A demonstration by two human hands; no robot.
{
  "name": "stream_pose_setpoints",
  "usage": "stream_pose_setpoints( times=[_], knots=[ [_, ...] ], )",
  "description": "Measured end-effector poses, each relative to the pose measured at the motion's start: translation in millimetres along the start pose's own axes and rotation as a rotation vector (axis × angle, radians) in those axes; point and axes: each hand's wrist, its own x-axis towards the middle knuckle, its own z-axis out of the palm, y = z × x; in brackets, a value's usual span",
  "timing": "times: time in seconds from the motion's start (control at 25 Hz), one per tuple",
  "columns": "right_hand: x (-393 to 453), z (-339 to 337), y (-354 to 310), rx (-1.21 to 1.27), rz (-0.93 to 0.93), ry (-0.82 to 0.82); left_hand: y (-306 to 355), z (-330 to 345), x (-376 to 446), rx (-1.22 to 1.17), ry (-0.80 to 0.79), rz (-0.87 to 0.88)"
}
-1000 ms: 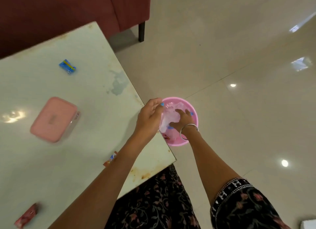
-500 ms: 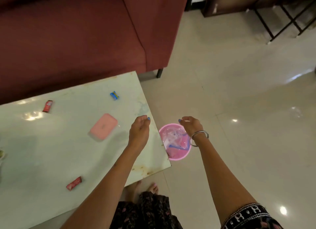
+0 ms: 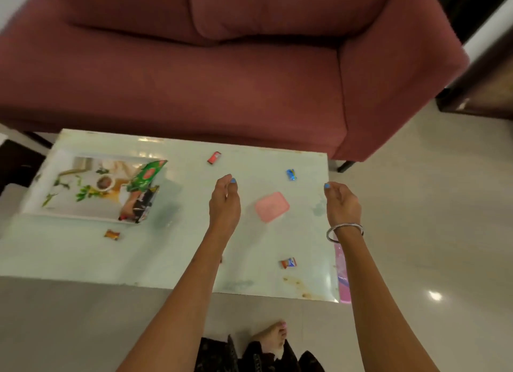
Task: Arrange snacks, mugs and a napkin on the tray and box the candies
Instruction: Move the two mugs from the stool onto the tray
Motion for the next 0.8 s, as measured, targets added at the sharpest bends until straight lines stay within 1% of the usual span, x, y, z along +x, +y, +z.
stream_pose_setpoints(
  times=[0.28, 0.48, 0.64, 0.8],
  knots=[
    [-81.9, 127.5, -84.7, 0.034, -0.079, -0.098, -14.6, -179.9, 23.3, -0.077, 0.172, 0.034],
    [-151.3, 227.6, -134.9, 0.06, -0.163, -0.139, -31.7, -309.9, 43.9, -0.061, 0.207, 0.074],
    [-194.1, 290.3, -173.2, 0.031, -0.226, -0.196, -43.3, -381.0, 50.3, -0.094, 0.248, 0.065],
    [-221.0, 340.8, -202.0, -0.009, -0.318, -0.276, -53.2, -421.8, 60.3, -0.125, 0.282, 0.03]
  ],
)
